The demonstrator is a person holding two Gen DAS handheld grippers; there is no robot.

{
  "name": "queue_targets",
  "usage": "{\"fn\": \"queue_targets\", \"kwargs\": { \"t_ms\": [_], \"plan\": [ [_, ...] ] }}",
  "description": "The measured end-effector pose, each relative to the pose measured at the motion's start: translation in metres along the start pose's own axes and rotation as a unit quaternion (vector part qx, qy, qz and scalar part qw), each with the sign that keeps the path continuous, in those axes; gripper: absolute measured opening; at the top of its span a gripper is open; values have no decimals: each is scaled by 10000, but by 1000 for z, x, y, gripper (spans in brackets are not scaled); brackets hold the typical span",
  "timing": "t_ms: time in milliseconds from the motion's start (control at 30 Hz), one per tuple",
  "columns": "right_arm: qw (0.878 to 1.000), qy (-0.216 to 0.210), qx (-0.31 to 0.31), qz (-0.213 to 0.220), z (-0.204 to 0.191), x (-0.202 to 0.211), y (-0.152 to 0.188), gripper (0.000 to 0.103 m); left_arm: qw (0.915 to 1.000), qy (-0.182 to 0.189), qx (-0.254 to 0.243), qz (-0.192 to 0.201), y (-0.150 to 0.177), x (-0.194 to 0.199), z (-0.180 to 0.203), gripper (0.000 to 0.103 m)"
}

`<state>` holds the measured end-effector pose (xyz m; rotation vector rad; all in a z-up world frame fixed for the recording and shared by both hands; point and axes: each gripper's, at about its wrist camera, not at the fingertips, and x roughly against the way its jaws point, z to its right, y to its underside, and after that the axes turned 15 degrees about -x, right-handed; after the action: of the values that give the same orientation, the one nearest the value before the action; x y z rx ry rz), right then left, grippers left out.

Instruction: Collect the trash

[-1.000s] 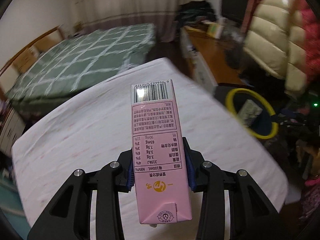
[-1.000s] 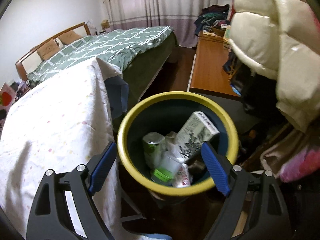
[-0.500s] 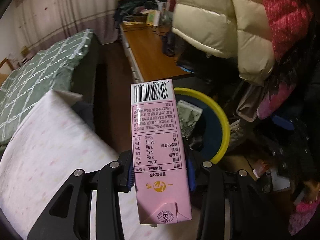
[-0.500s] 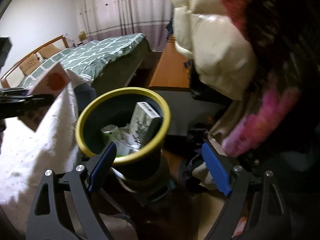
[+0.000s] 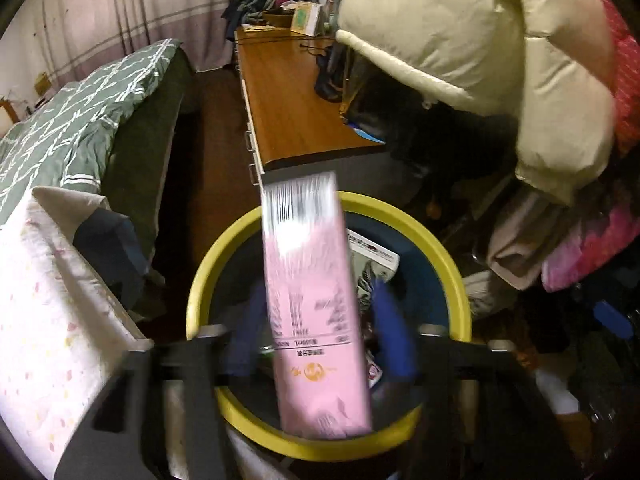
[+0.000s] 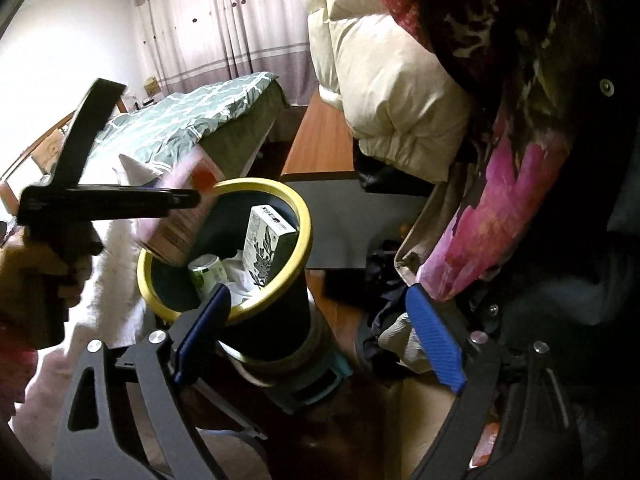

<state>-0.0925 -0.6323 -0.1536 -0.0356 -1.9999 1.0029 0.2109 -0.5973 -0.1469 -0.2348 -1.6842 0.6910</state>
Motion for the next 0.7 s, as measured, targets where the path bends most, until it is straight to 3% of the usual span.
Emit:
{"fn": "queue_targets", "kwargs": {
  "t_ms": [33, 167, 300, 367, 500, 700],
  "plan": [
    [10000, 6, 25, 20, -2, 2, 0, 85, 10000, -47, 24, 72, 2, 5, -3, 85],
    [9999, -44, 118, 79, -12, 11, 2, 85, 9993, -100, 140, 327, 17, 45, -16, 87],
    [9994, -262, 188, 98, -28, 21, 8, 86, 9945, -442, 410, 857, 52, 119, -30, 98],
    [9987, -420, 275, 106, -41, 28, 13, 86, 9899, -694, 589, 1084, 80, 159, -38, 98],
    [9953, -791, 523, 190, -73, 44, 20, 87, 9756, -1257, 1079, 1442, 145, 233, -50, 98],
    [9866, -1277, 904, 471, -118, 77, 29, 91, 9372, -2338, 1971, 1678, 250, 327, -66, 98]
  ]
}}
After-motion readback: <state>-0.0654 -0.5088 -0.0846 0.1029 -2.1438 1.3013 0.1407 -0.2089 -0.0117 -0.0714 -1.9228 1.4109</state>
